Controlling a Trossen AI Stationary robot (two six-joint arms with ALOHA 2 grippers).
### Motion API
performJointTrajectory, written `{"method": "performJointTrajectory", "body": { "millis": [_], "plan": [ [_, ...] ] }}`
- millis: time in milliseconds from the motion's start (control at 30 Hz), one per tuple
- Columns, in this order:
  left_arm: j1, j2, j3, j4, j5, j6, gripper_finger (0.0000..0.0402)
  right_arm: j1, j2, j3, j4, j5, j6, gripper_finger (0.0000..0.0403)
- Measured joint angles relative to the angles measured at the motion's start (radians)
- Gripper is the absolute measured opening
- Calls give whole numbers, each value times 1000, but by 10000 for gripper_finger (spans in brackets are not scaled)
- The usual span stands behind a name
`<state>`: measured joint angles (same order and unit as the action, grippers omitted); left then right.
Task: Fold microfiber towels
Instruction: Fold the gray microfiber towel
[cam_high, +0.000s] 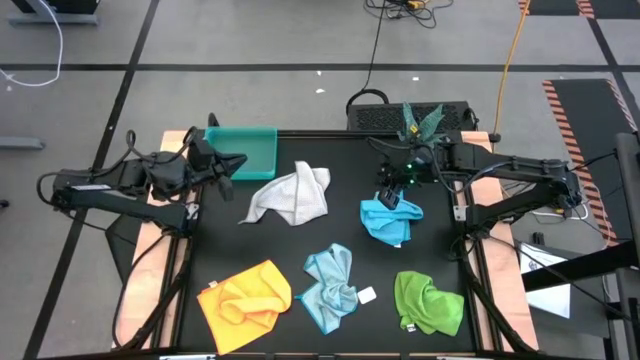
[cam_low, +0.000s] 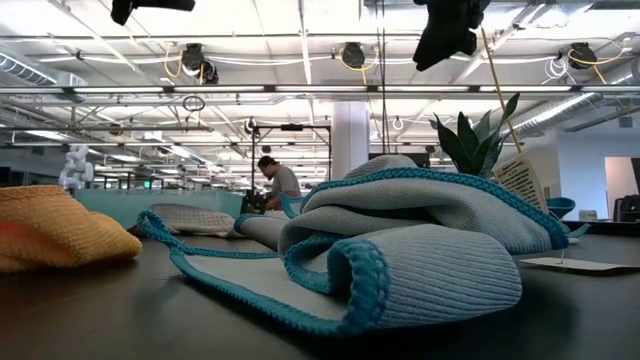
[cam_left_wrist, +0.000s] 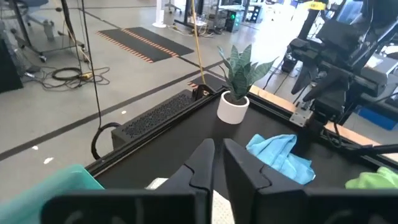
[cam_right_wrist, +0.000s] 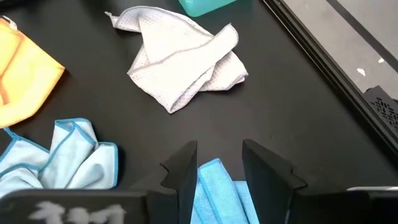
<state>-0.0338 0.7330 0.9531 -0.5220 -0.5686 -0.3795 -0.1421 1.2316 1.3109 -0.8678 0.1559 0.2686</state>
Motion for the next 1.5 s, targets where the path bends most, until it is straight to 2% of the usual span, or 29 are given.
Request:
{"method": "performJointTrajectory", "body": {
  "millis": [300, 433, 633, 767, 933, 1233, 1500],
  "plan": [
    [0, 30, 0, 0, 14, -41, 164, 0, 1, 0, -1, -2, -23, 121],
    [0, 63, 0, -19, 29, -22, 191, 0, 1, 0, -4, -3, -18, 121],
    [0, 136, 0, -201, 70, -102, 195, 1, 1, 0, -5, -30, 39, 121],
    [0, 204, -1, -376, 154, -261, 195, 2, 1, 0, -5, -30, 69, 121],
    [-2, 311, -1, -522, 268, -329, 195, 2, 1, 0, -5, -30, 119, 121],
    [17, 494, -1, -549, 284, -472, 195, 2, 1, 0, 2, -27, 139, 121],
    [13, 653, -1, -552, 368, -688, 178, 2, 1, 0, 3, -27, 128, 121]
  ]
}}
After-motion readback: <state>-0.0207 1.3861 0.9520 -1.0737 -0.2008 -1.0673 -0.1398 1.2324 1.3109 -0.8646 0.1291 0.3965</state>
